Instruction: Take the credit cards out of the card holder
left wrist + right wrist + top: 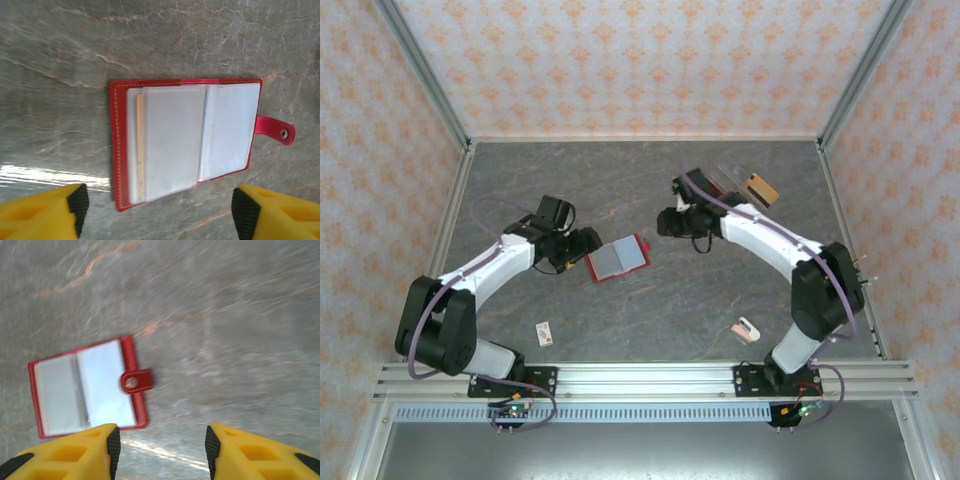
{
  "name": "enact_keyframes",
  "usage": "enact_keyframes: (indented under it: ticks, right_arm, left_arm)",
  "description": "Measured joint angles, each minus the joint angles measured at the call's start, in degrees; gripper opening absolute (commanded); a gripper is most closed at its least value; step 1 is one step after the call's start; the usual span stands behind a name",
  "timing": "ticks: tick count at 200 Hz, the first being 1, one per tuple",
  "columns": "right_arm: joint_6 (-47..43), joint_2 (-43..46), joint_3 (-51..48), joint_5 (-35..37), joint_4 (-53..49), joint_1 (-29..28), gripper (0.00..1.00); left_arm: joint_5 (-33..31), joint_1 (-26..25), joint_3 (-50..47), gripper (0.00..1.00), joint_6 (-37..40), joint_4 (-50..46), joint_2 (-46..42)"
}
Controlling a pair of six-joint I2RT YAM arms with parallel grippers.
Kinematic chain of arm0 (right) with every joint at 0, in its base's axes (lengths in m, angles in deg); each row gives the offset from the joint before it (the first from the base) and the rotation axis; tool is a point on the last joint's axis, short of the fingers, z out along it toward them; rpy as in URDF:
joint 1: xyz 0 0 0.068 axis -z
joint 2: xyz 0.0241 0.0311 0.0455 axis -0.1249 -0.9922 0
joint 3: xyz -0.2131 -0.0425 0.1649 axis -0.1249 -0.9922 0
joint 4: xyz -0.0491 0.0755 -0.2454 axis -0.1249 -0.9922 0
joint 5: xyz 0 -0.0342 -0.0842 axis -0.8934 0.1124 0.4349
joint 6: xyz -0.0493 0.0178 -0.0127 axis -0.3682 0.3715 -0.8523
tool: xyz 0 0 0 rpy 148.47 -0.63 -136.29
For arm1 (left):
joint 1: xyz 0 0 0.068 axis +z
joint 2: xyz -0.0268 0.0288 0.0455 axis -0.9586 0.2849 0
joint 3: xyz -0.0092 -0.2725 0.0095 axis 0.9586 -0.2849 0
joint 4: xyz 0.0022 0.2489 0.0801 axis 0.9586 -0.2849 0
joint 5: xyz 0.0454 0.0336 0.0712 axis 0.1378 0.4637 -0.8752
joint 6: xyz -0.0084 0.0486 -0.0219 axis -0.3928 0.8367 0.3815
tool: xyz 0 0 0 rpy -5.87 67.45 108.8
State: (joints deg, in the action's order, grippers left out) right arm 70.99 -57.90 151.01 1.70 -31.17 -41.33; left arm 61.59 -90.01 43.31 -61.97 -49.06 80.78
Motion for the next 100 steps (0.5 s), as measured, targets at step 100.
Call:
enact_keyframes:
  ticks: [100]
  right_arm:
    - [1.9,-17.5,9.9,5.0,-1.2,-9.7,0.44]
  left_arm:
    - [0.6,-1.8,0.0,0.43,-4.5,6.0,9.2]
